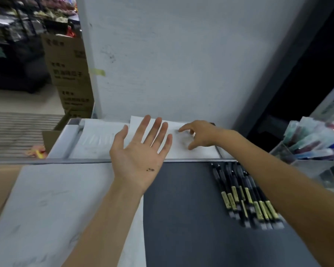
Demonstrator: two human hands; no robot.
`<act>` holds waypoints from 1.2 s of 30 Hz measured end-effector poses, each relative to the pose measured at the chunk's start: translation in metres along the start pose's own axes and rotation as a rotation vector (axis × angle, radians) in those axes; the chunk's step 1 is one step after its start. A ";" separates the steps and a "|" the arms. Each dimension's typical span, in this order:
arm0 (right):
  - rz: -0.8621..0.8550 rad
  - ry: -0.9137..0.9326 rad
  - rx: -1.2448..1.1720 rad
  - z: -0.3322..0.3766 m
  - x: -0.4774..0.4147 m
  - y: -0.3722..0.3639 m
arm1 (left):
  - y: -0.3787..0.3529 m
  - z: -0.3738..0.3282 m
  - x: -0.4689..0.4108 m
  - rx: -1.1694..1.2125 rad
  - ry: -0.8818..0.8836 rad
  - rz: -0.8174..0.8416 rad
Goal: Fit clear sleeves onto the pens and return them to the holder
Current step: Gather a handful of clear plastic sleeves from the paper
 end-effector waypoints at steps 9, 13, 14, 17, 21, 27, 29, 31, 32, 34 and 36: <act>-0.087 -0.018 0.058 -0.005 -0.001 0.005 | 0.000 0.003 -0.003 0.060 0.060 0.048; -0.099 -0.052 0.064 -0.006 0.000 0.008 | 0.003 0.000 -0.004 0.061 0.044 0.022; -0.096 -0.077 0.053 -0.009 -0.001 0.008 | 0.003 -0.001 -0.003 0.060 0.036 0.015; -0.104 -0.107 0.010 -0.011 0.001 0.009 | 0.002 -0.003 -0.002 0.048 0.026 0.013; -0.118 -0.123 0.006 -0.012 0.002 0.010 | 0.002 -0.005 -0.003 0.055 0.019 0.009; -0.167 -0.111 0.016 0.005 0.018 0.027 | 0.003 -0.010 -0.004 0.069 -0.009 0.005; -0.236 -0.096 -0.021 0.022 0.029 0.050 | 0.004 -0.012 -0.005 0.055 -0.024 -0.001; -0.297 -0.045 -0.054 0.049 0.042 0.073 | 0.006 -0.012 -0.006 0.041 -0.033 -0.011; -0.302 -0.010 -0.086 0.065 0.048 0.081 | 0.006 -0.011 -0.006 0.040 -0.032 -0.017; -0.258 0.073 -0.177 0.099 0.059 0.088 | 0.005 -0.010 -0.006 0.050 -0.023 -0.020; -0.154 0.142 -0.269 0.131 0.066 0.082 | 0.004 -0.010 -0.006 0.060 -0.002 -0.015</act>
Point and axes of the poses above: each hand's wrist, its own x-axis away from the middle knuckle, its own y-axis out of the back of the hand, z = x × y, the point moved 10 cm from there along -x, towards the middle knuckle, and after that the axes turned 2 degrees about -z, right-handed, at the moved point
